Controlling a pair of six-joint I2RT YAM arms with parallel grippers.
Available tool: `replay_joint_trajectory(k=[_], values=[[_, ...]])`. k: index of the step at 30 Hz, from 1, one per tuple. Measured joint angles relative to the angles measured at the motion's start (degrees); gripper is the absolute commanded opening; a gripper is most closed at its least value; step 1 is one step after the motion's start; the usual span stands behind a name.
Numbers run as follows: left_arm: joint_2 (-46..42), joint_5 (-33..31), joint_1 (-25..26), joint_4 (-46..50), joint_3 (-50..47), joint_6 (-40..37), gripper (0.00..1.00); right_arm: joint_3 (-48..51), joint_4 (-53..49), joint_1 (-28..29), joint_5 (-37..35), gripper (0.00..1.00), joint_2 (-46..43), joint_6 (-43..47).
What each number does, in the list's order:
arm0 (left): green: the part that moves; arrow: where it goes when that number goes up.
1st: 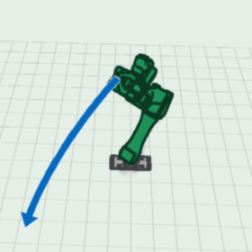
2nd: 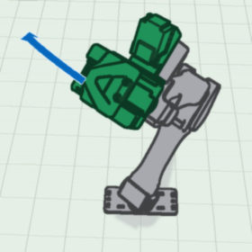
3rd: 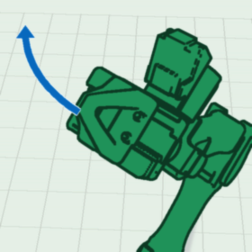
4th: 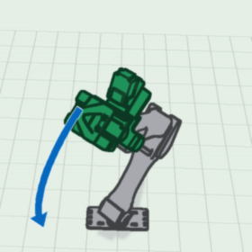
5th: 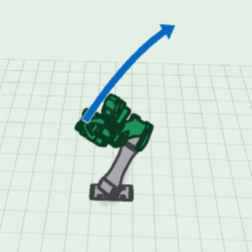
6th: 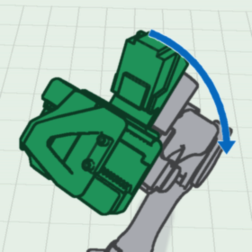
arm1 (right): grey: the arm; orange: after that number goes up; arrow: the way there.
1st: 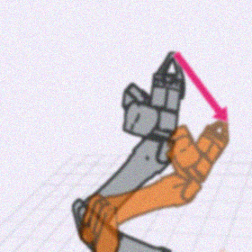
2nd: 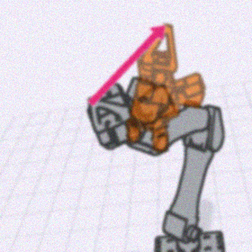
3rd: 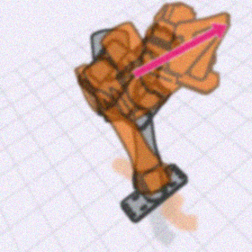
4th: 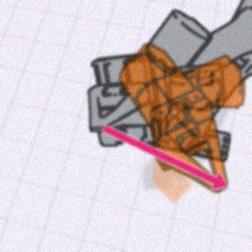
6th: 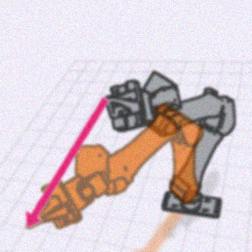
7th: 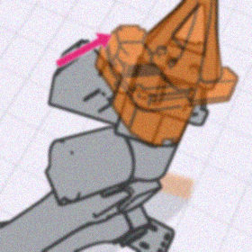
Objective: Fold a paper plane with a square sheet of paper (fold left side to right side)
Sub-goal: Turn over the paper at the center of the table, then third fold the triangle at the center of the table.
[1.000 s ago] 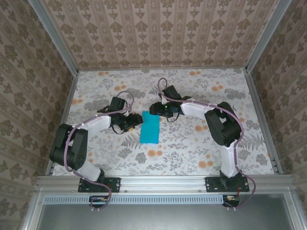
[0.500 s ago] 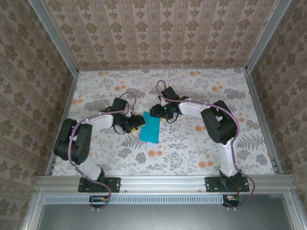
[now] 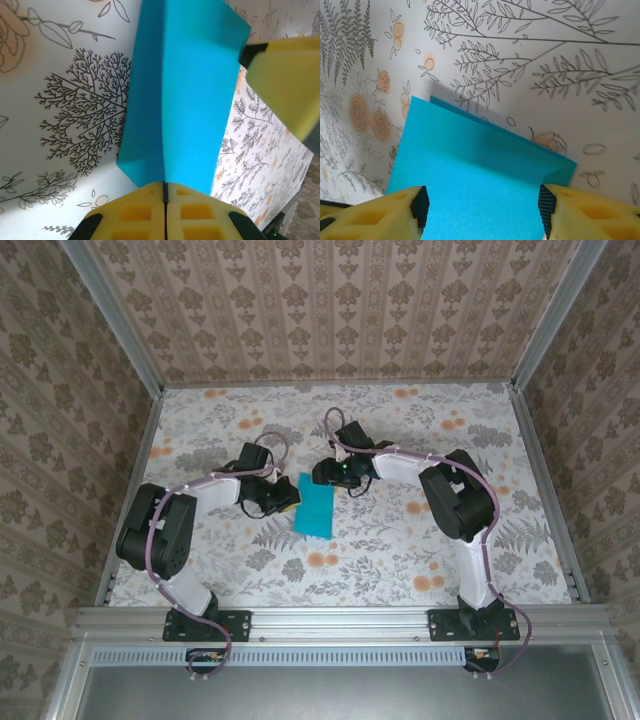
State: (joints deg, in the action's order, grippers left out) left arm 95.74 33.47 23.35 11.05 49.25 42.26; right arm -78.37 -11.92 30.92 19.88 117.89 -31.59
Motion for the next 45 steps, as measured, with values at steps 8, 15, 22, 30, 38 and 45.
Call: replay_joint_trajectory(k=[8,15,22,30,38,45], values=[[0.0,-0.3,2.1,-1.7,-0.2,5.0,0.0,15.0,1.3,0.7,-6.9,0.76,-20.3,8.6],[0.0,-0.9,5.7,-5.3,-1.7,12.0,0.0,29.6,3.1,13.6,-15.1,0.86,-35.7,17.9],[0.0,-1.2,7.3,-7.6,-2.0,15.9,0.0,32.7,3.9,25.2,-23.0,0.89,-34.6,26.2],[0.0,-2.1,8.5,-7.9,-2.0,17.4,0.0,29.0,5.0,27.3,-27.5,0.76,-25.5,31.4],[0.0,-2.7,8.5,-7.4,-2.0,17.7,0.0,24.8,6.2,27.2,-29.5,0.23,-22.9,33.2],[0.0,-3.5,8.4,-5.0,-1.8,15.4,0.12,24.7,4.3,25.5,-25.7,0.0,-22.9,32.6]])
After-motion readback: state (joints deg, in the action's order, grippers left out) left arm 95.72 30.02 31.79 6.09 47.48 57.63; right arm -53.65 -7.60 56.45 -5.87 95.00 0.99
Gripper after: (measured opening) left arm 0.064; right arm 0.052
